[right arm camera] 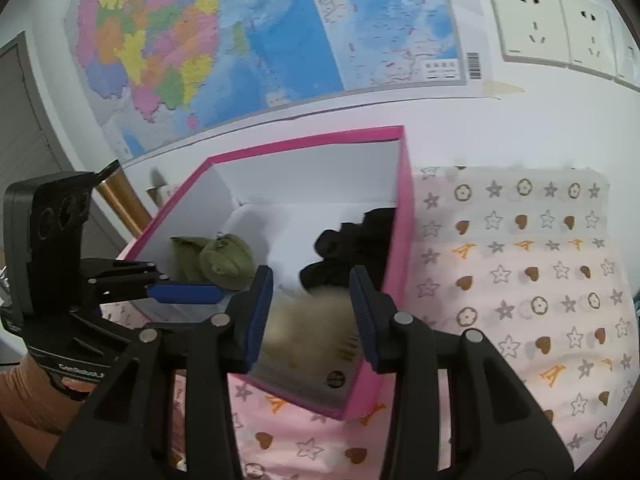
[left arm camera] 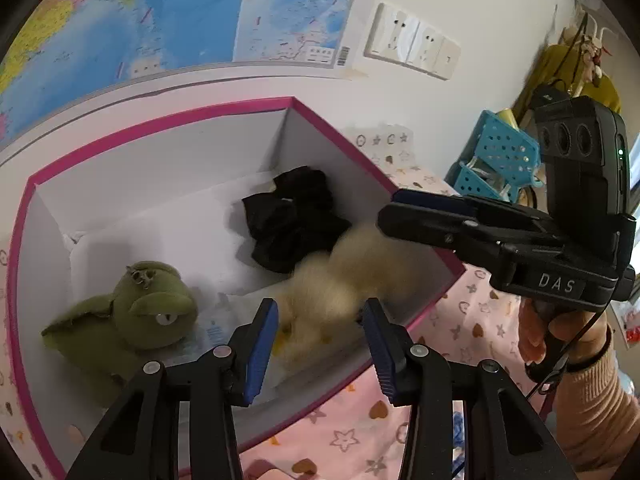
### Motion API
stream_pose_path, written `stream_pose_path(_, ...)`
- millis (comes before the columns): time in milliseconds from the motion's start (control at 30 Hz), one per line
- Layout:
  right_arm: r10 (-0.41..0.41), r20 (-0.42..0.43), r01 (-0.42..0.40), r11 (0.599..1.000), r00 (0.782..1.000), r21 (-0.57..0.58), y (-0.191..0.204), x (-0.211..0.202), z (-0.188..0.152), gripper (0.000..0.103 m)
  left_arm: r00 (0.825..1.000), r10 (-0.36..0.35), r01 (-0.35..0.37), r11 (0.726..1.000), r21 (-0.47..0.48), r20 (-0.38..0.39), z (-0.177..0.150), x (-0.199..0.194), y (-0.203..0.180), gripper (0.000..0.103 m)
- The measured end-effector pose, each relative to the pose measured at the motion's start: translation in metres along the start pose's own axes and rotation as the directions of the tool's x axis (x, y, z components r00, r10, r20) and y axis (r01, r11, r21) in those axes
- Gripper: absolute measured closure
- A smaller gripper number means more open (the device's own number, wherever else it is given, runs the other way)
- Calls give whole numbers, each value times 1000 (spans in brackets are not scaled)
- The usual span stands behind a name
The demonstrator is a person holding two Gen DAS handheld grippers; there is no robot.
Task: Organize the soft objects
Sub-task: 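Lower the teddy bear into the pink box and open the right gripper, then grasp the blue gingham scrunchie with the right gripper and lift it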
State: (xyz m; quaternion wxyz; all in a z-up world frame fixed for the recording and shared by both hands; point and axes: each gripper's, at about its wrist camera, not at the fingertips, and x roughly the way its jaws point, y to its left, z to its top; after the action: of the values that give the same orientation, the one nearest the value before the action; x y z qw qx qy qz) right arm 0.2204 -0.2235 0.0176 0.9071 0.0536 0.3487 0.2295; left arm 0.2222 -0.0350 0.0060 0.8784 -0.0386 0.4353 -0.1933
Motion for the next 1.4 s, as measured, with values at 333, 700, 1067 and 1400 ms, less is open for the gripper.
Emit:
stream_pose_path(333, 47, 17, -47, 999, 999, -23, 14, -38, -20, 59, 994, 52, -57, 997, 49, 99, -14, -33, -10, 57)
stream_pose_path(700, 178, -54, -182, 979, 983, -89, 60, -69, -76, 55, 982, -19, 10, 999, 47, 188, -56, -86, -16, 56)
stream_pose_path(1067, 68, -263, -85, 995, 963, -55, 47, -39, -143, 48, 992, -82, 81, 997, 11, 100, -113, -76, -20, 56)
stream_pose_path(1400, 26, -311, -60, 993, 950, -101, 46, -24, -156, 88, 991, -136, 135, 990, 50, 8, -124, -46, -45, 56)
